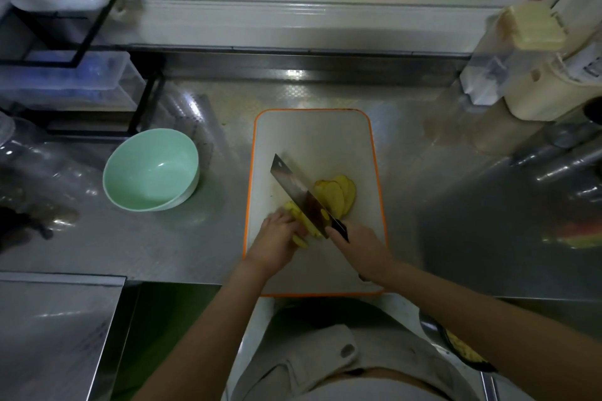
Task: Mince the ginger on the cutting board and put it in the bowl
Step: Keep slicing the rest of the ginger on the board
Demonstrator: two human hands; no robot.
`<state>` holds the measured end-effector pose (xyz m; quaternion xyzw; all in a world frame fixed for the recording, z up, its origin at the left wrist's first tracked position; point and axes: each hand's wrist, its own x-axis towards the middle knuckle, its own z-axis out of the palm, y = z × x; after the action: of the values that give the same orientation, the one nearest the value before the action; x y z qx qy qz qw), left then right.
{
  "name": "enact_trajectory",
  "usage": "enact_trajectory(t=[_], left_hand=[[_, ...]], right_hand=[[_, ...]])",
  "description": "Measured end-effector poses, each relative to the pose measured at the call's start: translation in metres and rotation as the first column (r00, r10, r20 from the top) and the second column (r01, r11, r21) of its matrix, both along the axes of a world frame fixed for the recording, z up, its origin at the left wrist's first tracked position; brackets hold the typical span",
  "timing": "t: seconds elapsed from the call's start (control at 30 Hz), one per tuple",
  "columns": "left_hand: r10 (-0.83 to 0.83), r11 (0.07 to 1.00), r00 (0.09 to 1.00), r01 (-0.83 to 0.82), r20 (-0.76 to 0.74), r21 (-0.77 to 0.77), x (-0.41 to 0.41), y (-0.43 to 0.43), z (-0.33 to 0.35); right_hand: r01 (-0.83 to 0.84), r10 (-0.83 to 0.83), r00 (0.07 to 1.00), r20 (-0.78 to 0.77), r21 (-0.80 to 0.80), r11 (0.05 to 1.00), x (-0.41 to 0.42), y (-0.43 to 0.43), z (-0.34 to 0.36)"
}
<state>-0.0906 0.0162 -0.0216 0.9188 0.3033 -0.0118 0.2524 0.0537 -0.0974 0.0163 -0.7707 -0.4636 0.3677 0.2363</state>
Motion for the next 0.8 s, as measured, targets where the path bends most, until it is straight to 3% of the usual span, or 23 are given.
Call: enact_trajectory(t=[0.13,0.2,0.27,0.4,0.8], left_hand=[[-0.020,0.996,0.991,0.032,-0.135,0.081,0.001,0.002,0.003],[0.074,0.994,0.988,-0.062,-0.136,0.088,-0.001,0.002,0.002],[0.265,0.964,0.964,-0.265,-0.029,0.005,-0.001,-0.003,0.000],[0.613,0.778,0.789,-0.597,0.031,-0.194,0.006,-0.014,0.001],[0.868,0.418,0.494,-0.775,-0.043,-0.474,0.016,-0.032,0.005]], right_hand=[[0.003,-0.003,1.000,0.004,-0.023,1.000,0.002,-0.001,-0.007],[-0.006,0.006,1.000,0.007,-0.032,0.999,0.001,-0.002,-0.007],[-0.011,0.011,1.000,0.016,-0.036,0.999,0.001,-0.002,-0.006],[-0.017,0.017,1.000,0.002,-0.019,1.000,-0.003,-0.003,-0.006],[-0.022,0.021,1.000,-0.014,-0.108,0.994,-0.022,-0.002,-0.006]])
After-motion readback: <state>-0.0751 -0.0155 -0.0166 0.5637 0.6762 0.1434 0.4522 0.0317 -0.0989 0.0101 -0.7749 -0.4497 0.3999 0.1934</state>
